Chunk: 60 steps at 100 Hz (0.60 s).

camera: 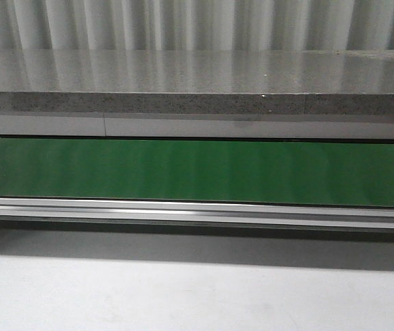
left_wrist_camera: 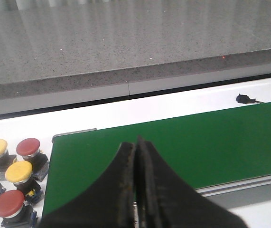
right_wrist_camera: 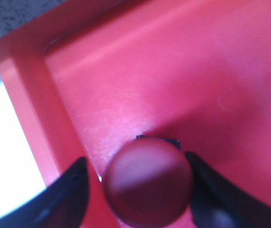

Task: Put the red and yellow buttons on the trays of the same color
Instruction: 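Carry the red button into the red tray and release it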

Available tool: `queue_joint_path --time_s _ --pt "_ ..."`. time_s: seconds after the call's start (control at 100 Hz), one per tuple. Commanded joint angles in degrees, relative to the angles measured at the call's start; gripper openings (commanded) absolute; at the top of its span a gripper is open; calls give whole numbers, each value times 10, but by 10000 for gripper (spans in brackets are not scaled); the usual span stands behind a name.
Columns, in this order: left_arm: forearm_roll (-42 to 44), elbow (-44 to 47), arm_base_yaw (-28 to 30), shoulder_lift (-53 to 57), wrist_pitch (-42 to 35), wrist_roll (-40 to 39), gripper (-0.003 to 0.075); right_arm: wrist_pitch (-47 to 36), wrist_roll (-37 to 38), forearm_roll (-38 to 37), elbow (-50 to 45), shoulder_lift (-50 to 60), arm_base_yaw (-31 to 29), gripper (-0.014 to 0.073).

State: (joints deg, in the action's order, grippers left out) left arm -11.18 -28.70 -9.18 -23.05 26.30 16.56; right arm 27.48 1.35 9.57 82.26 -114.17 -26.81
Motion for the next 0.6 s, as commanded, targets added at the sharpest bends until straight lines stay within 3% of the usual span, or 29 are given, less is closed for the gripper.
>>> queue_joint_path --time_s 0.0,0.1,0.19,0.45,0.59 --pt "-11 -15 -4 -4 -39 0 -20 -26 1 5 18 36 -4 596" --pt "-11 -15 -4 -4 -39 0 -20 -16 -5 4 17 55 -4 596" --pt "-11 -15 -4 -4 -39 0 -20 -13 -5 2 15 83 -3 538" --pt "-11 -15 -4 -4 -39 0 -20 13 -45 1 -16 178 34 100" --pt "-11 -15 -4 -4 -39 0 -20 15 -72 0 -53 232 76 -53"
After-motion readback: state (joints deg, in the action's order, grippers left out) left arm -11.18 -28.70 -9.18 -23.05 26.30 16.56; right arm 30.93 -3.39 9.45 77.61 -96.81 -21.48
